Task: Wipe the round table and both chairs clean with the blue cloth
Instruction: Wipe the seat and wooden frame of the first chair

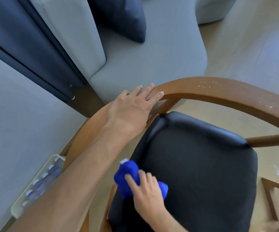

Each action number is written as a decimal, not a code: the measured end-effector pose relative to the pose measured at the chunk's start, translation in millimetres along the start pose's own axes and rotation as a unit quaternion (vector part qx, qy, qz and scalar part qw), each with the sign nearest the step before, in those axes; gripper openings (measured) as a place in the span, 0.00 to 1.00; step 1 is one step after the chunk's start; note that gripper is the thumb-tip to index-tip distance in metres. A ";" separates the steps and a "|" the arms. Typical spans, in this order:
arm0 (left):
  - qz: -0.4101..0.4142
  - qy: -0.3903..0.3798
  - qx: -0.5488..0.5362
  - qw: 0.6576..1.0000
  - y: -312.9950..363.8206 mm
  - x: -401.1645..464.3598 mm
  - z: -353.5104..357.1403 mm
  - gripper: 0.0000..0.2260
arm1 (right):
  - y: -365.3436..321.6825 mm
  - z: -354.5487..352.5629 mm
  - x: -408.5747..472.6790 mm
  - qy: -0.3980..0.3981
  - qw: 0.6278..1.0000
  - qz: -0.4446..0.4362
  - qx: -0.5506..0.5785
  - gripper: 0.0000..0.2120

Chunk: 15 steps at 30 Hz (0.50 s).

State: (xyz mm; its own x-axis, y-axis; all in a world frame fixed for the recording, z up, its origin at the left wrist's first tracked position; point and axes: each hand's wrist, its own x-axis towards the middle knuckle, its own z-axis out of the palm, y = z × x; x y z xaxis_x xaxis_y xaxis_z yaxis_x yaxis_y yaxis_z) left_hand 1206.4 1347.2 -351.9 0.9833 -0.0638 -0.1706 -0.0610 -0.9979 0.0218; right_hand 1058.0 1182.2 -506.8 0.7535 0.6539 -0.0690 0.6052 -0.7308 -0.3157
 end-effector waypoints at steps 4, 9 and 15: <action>0.002 -0.004 0.003 1.000 0.6 -0.3 -1.7 0.33 | -38.6 20.7 -69.2 -0.221 0.966 -0.027 0.133 0.10; -0.002 0.000 0.005 1.000 1.0 -1.2 0.3 0.34 | 39.4 -10.5 13.6 -0.080 0.947 -0.308 -0.041 0.18; -0.001 0.004 0.017 1.000 1.5 0.0 2.2 0.35 | 124.6 -54.3 138.7 0.043 0.991 0.079 -0.097 0.24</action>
State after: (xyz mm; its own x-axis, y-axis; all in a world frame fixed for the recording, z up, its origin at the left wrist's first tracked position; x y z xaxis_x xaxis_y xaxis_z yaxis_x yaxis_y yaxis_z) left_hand 1206.0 1345.8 -354.0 0.9848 -0.0622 -0.1624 -0.0650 -0.9978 -0.0122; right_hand 1251.8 1171.2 -504.2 0.8565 0.5159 -0.0187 0.5104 -0.8517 -0.1183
